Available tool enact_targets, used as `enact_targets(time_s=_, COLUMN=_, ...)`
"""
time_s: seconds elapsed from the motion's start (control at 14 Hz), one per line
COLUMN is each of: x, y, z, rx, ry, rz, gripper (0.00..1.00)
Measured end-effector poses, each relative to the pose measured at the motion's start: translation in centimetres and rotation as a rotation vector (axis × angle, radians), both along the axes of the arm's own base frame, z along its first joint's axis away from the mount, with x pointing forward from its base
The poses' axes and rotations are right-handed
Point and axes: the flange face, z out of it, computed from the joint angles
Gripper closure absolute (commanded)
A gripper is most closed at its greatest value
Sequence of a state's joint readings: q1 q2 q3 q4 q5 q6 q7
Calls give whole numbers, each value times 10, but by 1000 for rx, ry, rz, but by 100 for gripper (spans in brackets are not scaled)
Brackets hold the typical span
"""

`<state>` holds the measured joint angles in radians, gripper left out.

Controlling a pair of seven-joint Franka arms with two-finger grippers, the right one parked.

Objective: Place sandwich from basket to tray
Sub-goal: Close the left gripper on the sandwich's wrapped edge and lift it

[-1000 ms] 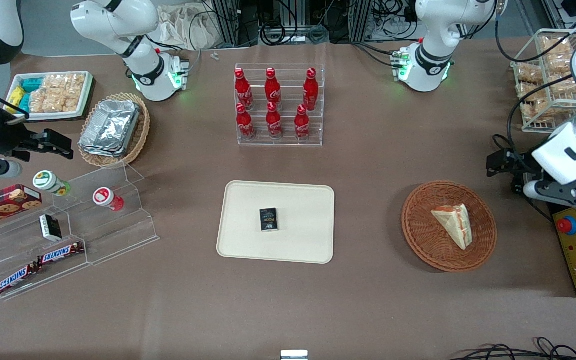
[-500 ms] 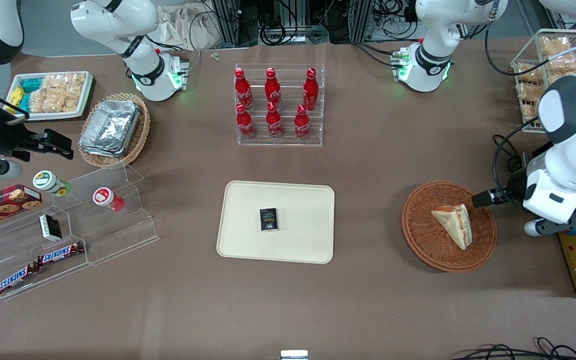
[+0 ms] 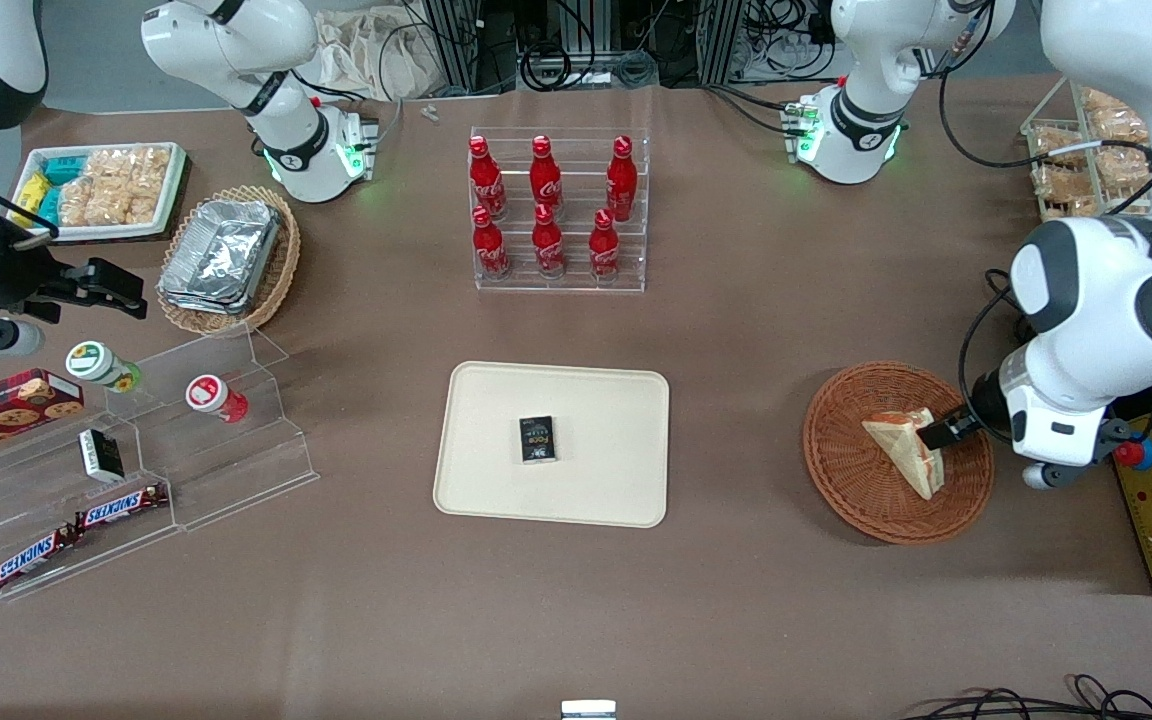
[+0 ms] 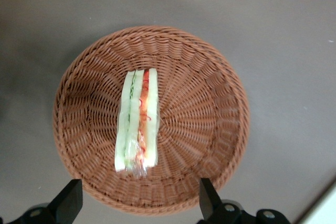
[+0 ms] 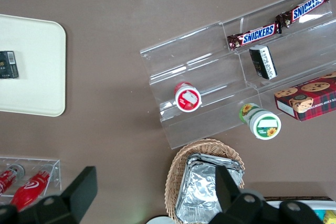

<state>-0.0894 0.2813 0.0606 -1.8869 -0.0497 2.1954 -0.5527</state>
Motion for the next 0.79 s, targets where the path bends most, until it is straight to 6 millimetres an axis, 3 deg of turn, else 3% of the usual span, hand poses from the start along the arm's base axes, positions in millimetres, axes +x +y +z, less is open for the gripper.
enact_targets(time_s=0.29, x=-2, y=3, z=-40, rx=4, ry=-23, rz=40, gripper=0)
enact_targets(time_s=0.79, x=-18, y=15, z=-87, rx=13, ry=-20, rz=70, gripper=0)
